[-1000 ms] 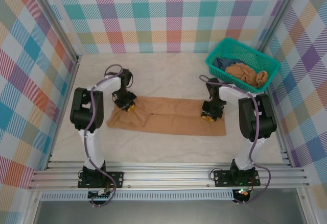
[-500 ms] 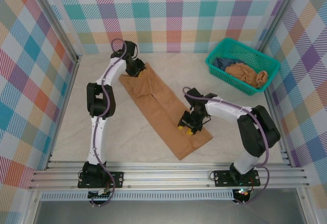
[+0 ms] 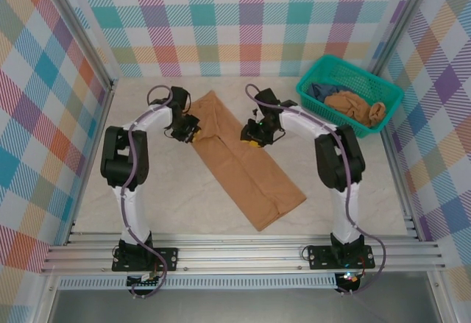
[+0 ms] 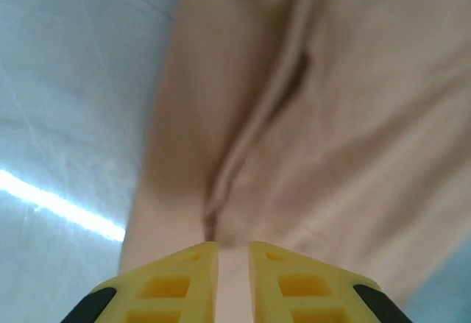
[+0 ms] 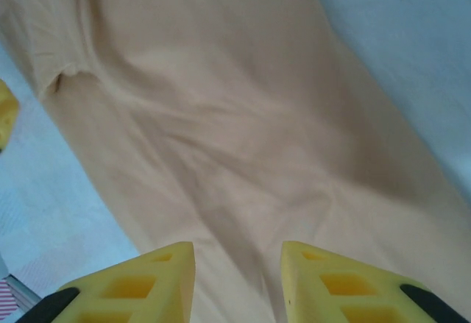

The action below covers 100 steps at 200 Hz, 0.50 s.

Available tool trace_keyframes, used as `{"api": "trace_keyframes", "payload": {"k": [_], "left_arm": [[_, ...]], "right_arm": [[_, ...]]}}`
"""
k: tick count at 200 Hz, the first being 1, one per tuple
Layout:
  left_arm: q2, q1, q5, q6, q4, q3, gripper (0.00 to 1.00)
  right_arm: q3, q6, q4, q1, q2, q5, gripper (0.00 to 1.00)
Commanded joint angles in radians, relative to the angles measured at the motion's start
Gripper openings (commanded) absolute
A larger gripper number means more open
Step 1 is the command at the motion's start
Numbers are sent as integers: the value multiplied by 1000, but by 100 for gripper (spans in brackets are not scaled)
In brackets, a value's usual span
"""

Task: Fold and stack the t-shirts

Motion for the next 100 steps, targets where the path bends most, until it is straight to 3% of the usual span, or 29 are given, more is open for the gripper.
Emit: {"api": "trace_keyframes", "payload": {"k": [1,43,76,100], "left_arm": [[67,-8,3,-59,70,35,19],[297,-9,55,-22,102,269,21],[518,-25,137,-22,123,610,22],[671,-39,146,-49,41,889,23]], "right_arm": [[90,-36,-38,5,80,-33,35],[240,30,-145,-29,221,44,35],[223,151,-169,-105,222,125,34],[225,207,-155,-125,225,134,34]]}}
